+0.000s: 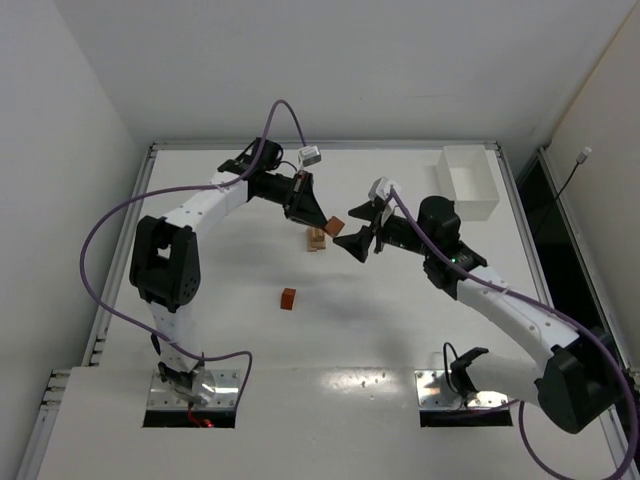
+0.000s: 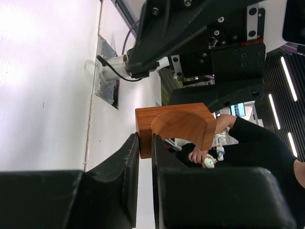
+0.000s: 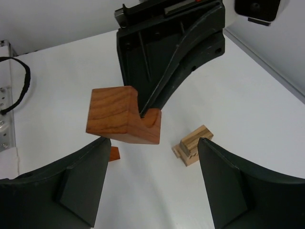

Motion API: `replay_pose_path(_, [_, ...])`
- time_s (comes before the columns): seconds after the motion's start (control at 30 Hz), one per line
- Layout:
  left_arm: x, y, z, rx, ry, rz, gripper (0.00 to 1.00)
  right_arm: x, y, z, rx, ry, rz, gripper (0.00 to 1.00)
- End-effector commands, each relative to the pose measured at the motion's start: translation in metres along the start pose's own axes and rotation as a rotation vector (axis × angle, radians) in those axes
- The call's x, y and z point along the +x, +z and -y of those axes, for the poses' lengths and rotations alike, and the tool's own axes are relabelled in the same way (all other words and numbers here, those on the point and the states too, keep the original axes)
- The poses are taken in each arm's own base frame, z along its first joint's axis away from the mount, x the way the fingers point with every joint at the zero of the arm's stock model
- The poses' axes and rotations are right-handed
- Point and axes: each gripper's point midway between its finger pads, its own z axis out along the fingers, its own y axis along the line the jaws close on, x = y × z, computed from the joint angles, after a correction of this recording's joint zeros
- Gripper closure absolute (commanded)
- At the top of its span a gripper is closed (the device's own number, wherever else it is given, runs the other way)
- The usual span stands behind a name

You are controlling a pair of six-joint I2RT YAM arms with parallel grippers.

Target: Build the wood block tower

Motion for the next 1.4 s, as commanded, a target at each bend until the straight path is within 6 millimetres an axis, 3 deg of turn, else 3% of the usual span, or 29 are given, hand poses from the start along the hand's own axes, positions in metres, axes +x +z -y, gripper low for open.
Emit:
replay_pose_path(0.0, [0.005, 0.000, 0.047, 0.161, 0.086, -0.052, 1.00, -0.044, 0.009, 0.015, 0.051, -0.061, 0.119, 0.29])
replay_pose_path(0.03, [0.005, 0.000, 0.048, 0.161, 0.077, -0.053, 1.00, -0.036, 0.013, 0.016, 0.040, -0.052, 0.106, 0.29])
replay_pose_path(0.23, [0.008, 0.007, 0.048, 0.168, 0.079, -0.072, 1.00, -0.051, 0.025, 0.012, 0.010, -0.056, 0.148, 0.32])
replay_pose_path(0.47, [0.011, 0.007, 0.043, 0.168, 0.068, -0.073, 1.00, -0.054, 0.033, 0.012, 0.000, -0.041, 0.157, 0.48])
replay_pose_path(0.67, [0.016, 0.008, 0.034, 0.167, 0.028, -0.074, 1.00, -0.059, 0.033, 0.014, 0.025, -0.034, 0.149, 0.70])
replay_pose_path(0.8, [0.022, 0.011, 0.030, 0.170, 0.006, -0.083, 1.00, -0.060, 0.030, 0.023, 0.082, -0.040, 0.133, 0.96])
replay_pose_path(1.0, [0.028, 0.021, 0.030, 0.179, -0.025, -0.117, 1.00, -0.067, 0.020, 0.029, 0.137, -0.071, 0.130, 1.00])
replay_pose_path(1.03, [0.026, 0.022, 0.025, 0.161, -0.040, -0.113, 0.93, -0.067, 0.019, 0.029, 0.137, -0.071, 0.130, 1.00])
replay_pose_path(1.07, [0.026, 0.024, 0.018, 0.151, -0.026, -0.109, 0.73, -0.068, 0.017, 0.027, 0.136, -0.069, 0.126, 1.00])
replay_pose_path(1.13, [0.026, 0.024, 0.015, 0.129, -0.056, -0.101, 0.52, -0.072, 0.009, 0.026, 0.149, -0.100, 0.121, 1.00])
replay_pose_path(1.17, [0.028, 0.026, 0.010, 0.101, -0.053, -0.085, 0.34, -0.068, 0.004, 0.027, 0.156, -0.088, 0.097, 1.00])
replay_pose_path(1.27, [0.032, 0.024, 0.003, 0.053, -0.058, -0.050, 0.18, -0.070, -0.016, 0.024, 0.177, -0.131, 0.061, 1.00])
replay_pose_path(1.3, [0.033, 0.023, 0.004, 0.054, -0.043, -0.048, 0.17, -0.061, -0.023, 0.021, 0.181, -0.120, 0.019, 1.00])
replay_pose_path(1.37, [0.029, 0.019, 0.000, -0.007, -0.019, 0.002, 0.17, -0.069, -0.041, 0.016, 0.194, -0.122, 0.023, 1.00])
